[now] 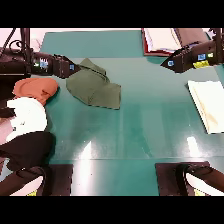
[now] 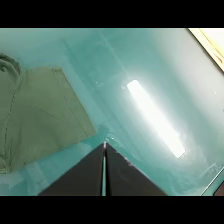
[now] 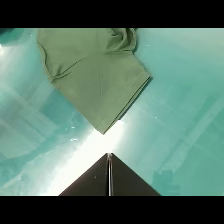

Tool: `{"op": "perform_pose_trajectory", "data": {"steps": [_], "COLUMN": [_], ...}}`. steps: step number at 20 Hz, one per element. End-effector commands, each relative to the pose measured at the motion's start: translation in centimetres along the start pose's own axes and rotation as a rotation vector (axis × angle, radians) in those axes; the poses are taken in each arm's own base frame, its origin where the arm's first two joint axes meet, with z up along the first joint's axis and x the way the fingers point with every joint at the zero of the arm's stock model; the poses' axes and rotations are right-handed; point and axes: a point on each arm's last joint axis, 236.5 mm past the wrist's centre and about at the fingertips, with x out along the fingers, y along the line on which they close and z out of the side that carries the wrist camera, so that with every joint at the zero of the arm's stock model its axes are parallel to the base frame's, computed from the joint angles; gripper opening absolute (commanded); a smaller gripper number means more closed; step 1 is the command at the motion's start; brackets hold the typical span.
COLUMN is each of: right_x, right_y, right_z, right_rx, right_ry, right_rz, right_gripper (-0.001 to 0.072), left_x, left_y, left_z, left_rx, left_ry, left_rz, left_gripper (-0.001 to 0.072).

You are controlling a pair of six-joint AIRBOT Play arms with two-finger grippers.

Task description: Fold the shirts.

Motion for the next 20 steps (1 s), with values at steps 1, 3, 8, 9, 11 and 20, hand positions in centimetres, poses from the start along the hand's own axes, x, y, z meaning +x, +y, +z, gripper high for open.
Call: {"op": "perform_pose_trajectory", "data": {"steps": [1,3,8,9,11,20], "right_x": [0.0,0.0,0.0,0.0,0.0,0.0], "right_y": [0.0,0.0,0.0,0.0,0.0,0.0], "right_z": [0.0,0.0,0.0,0.0,0.0,1.6], "right_rx": [0.000,0.000,0.000,0.000,0.000,0.002], "right_ry": [0.001,0.001,0.001,0.001,0.001,-0.070], "right_rz": [0.000,0.000,0.000,0.000,0.000,-0.002], "right_gripper": [0.0019,0.0019,0.0020,0.0019,0.0019,0.0019], "left_x": [0.0,0.0,0.0,0.0,0.0,0.6], "left_y": [0.0,0.0,0.0,0.0,0.0,8.7], "left_z": [0.0,0.0,0.0,0.0,0.0,3.7], "left_rx": [0.001,0.001,0.001,0.001,0.001,0.020], "left_ry": [0.000,0.000,0.000,0.000,0.000,-0.145], "left_rz": [0.000,0.000,0.000,0.000,0.000,0.318], "left_gripper": [0.0034,0.0034,0.0034,0.0034,0.0034,0.0620]}}
